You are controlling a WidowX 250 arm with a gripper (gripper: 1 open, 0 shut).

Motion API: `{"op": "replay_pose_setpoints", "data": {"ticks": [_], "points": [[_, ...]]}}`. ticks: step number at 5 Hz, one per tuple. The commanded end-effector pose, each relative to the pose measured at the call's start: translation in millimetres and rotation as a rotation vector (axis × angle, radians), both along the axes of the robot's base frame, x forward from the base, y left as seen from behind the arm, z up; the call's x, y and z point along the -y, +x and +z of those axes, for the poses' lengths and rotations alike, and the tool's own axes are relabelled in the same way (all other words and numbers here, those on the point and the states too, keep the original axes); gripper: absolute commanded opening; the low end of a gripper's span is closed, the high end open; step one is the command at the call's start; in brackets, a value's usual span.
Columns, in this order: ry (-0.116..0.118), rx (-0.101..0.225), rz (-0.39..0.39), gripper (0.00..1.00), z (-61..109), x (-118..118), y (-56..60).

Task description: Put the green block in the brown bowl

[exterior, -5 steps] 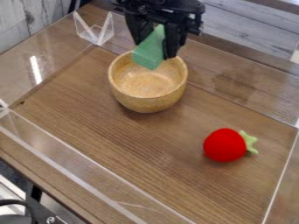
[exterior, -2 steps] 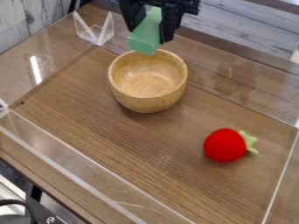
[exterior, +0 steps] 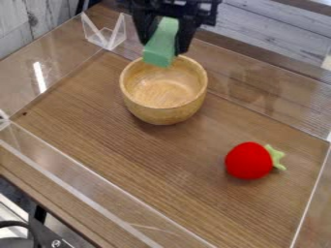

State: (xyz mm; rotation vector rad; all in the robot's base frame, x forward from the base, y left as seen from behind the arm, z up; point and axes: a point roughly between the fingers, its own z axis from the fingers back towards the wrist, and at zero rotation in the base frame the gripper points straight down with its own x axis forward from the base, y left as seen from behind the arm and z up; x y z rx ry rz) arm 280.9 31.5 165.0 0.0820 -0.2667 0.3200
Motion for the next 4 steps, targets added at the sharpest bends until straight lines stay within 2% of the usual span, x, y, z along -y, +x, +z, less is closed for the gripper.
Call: {"op": "replay_pose_setpoints", "data": {"ticks": [1,2,4], "points": [[0.019,0.045,0.016,0.0,7.2,-15,17.0],[0.031,0.033,0.025,0.0,-1.0,-27,25.8],[0.045,0.002,-0.028,0.0,-30.8,-51,23.9]]}}
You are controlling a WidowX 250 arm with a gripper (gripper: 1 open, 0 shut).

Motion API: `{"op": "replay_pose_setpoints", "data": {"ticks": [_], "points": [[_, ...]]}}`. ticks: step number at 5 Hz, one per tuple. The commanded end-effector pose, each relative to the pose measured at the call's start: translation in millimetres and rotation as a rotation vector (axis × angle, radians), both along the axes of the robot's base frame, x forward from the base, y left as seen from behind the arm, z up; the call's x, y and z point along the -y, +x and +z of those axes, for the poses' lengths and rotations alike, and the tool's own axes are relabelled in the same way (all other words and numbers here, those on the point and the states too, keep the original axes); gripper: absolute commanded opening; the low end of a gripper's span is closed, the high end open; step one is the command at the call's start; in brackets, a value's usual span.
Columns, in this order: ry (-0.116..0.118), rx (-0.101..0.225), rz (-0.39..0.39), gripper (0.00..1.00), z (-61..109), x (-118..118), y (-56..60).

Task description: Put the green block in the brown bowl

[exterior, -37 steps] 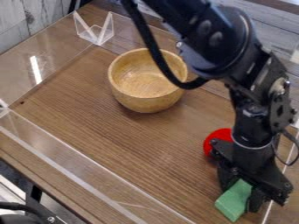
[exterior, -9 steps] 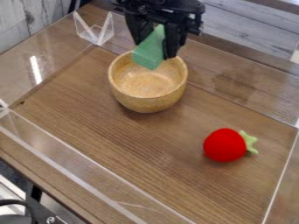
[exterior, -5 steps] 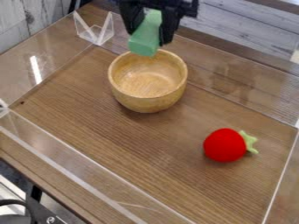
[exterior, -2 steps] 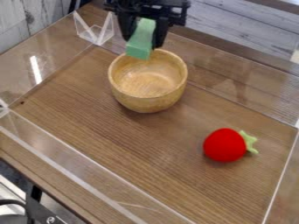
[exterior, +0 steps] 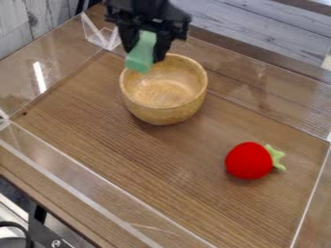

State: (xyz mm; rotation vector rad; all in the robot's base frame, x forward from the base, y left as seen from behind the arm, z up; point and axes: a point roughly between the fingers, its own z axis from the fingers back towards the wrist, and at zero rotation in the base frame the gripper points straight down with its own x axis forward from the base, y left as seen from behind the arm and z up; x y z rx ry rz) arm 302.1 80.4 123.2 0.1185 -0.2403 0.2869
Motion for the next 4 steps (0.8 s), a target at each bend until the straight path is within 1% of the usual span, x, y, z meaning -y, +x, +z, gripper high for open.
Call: {"op": "replay_pose_setpoints", "data": {"ticks": [1,2,3,4], "points": [[0.009,0.021,-0.031,0.0,-1.1,-6,1.1],[0.005,0.014,-0.028,1.0,-6.8,5,20.3],[-0.01,0.03,-0.021,1.0,4.8,18,36.2],[-0.026,0.05,0.03,1.0,11.9,19,42.0]]}}
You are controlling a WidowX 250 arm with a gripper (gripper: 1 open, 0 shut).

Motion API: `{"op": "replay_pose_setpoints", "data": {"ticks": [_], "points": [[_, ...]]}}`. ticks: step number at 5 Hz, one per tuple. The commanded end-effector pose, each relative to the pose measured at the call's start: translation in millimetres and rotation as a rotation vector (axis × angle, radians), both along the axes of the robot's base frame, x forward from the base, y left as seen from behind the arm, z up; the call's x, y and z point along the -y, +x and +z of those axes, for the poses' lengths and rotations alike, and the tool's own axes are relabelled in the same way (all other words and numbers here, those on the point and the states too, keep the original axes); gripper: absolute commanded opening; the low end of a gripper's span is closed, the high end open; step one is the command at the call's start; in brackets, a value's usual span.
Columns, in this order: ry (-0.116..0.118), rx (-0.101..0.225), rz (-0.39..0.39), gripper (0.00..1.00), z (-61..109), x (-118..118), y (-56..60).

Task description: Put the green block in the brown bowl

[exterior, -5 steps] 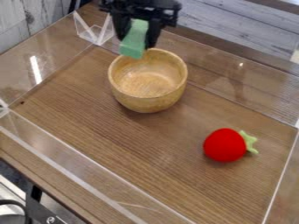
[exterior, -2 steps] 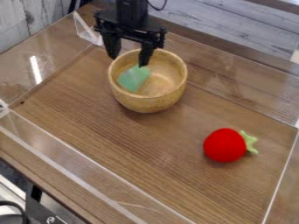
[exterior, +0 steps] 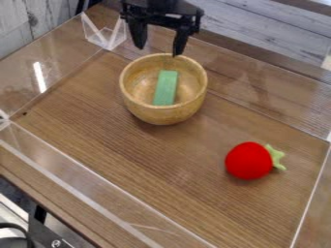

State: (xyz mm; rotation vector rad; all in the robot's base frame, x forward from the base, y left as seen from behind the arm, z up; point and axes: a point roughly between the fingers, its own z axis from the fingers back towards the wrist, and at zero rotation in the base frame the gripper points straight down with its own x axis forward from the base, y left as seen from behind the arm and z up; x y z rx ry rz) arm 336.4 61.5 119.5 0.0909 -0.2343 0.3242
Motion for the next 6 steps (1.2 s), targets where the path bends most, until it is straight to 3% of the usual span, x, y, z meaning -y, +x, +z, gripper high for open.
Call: {"op": "replay_pose_setpoints", "data": {"ticks": [1,3,5,6], "points": [[-0.003,0.056,0.051,1.0,15.3,0,12.5],[-0.025,0.078,0.064,1.0,41.1,9,9.6],[-0.05,0.094,0.043,1.0,77.4,15,-13.7],[-0.037,0.067,0.049,0.0,68.6,16,-27.6]]}}
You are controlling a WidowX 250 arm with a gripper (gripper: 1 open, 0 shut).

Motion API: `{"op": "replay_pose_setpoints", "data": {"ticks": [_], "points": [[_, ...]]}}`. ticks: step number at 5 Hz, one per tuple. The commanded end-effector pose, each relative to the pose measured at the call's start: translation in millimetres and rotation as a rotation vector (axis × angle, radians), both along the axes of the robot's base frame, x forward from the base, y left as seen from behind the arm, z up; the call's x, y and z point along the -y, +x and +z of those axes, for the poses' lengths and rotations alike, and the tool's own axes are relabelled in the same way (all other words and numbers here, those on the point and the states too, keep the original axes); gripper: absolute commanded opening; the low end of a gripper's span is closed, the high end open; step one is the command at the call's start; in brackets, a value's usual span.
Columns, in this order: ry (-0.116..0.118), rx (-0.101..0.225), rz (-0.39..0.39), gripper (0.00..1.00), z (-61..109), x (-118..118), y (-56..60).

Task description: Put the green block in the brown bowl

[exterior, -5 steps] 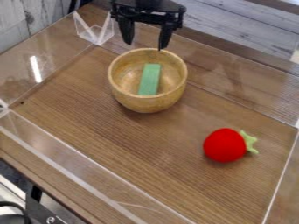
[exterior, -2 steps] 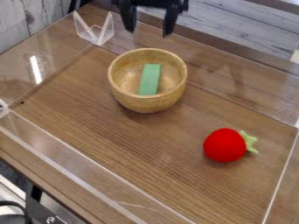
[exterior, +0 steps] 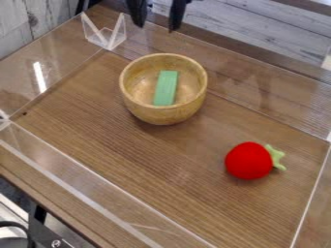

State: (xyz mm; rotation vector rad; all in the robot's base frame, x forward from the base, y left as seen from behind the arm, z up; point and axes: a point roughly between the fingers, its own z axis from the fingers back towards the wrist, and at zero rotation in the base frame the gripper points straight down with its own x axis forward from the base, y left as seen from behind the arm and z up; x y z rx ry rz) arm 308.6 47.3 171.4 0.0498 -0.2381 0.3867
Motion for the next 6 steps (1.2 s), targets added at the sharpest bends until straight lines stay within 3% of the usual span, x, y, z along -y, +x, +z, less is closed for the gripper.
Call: {"op": "replay_pose_setpoints", "data": {"ticks": [1,2,3,4,5,6], "points": [[0.003,0.039,0.007,1.0,17.0,3,-7.5],[0.001,0.033,0.019,0.0,13.6,6,-11.5],[-0.002,0.033,0.03,1.0,12.6,9,-11.5],[-0.001,0.031,0.08,1.0,21.5,24,-16.6],[-0.011,0.011,0.101,1.0,5.6,43,-2.5],[-0.032,-0.007,0.075,1.0,-13.9,79,19.6]]}}
